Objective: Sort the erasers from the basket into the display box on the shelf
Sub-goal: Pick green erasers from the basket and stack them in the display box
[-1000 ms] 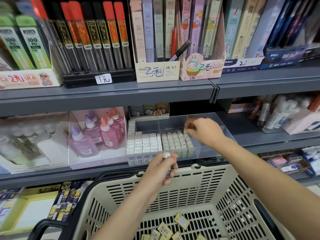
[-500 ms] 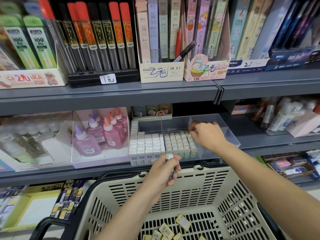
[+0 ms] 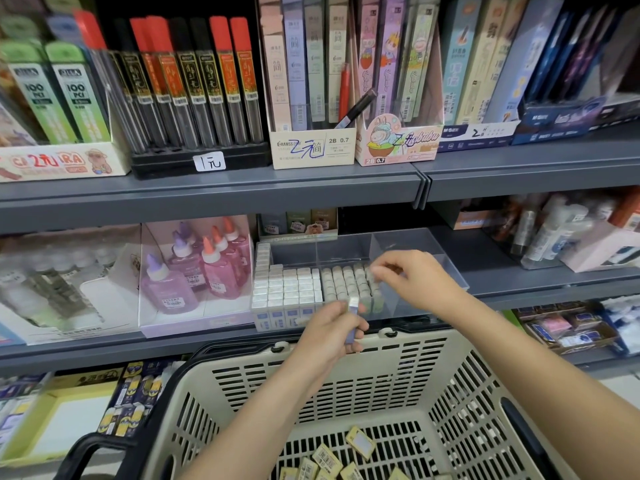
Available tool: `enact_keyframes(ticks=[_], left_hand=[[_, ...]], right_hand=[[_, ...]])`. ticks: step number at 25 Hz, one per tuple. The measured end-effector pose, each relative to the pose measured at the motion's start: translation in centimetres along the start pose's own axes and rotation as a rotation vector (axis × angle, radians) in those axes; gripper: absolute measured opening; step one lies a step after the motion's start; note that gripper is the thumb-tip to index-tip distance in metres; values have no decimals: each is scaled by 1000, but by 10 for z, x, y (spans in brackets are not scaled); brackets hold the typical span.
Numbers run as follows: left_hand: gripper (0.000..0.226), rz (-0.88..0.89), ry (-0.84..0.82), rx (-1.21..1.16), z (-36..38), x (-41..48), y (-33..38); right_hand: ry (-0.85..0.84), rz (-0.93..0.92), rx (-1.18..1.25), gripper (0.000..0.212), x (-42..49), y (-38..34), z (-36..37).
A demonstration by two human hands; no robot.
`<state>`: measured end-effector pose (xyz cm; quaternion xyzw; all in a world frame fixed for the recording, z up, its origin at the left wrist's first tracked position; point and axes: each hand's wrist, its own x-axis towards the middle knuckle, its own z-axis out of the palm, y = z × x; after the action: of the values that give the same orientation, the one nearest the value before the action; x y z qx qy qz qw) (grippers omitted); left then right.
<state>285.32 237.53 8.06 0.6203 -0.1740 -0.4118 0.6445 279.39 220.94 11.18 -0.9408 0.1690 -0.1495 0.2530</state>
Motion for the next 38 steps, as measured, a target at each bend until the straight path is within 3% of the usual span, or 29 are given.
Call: enact_keyframes(ticks=[3,10,14,17,22,27,34,38], left_hand=[[11,73,-9,115,7,4,-2],[16,136,-4,139,21,1,-12],[13,155,32,158,21,2,-9],[14,187,60,191,22,5,-6],[22,374,332,500,-3,8,-7],[29,534,495,744,-27,3,-12],[29,509,474,825,-28,7,-20],[27,503,463,840,-28,8,-20]], right_hand=[[-167,25,169,14,-22,-13,-2],[-167,190,318,5,-32,-12,-8],[-184,207,375,12,-32,-8,-15],[-188,155,289,10,-28,-7,-21],[101,119,64,15,-9,4,-41],[30,44,-122,5,-7,5,-33],[-50,-62,-292,7,-1,-6,-27],[-61,-3,-333,7,4,-5,-23]])
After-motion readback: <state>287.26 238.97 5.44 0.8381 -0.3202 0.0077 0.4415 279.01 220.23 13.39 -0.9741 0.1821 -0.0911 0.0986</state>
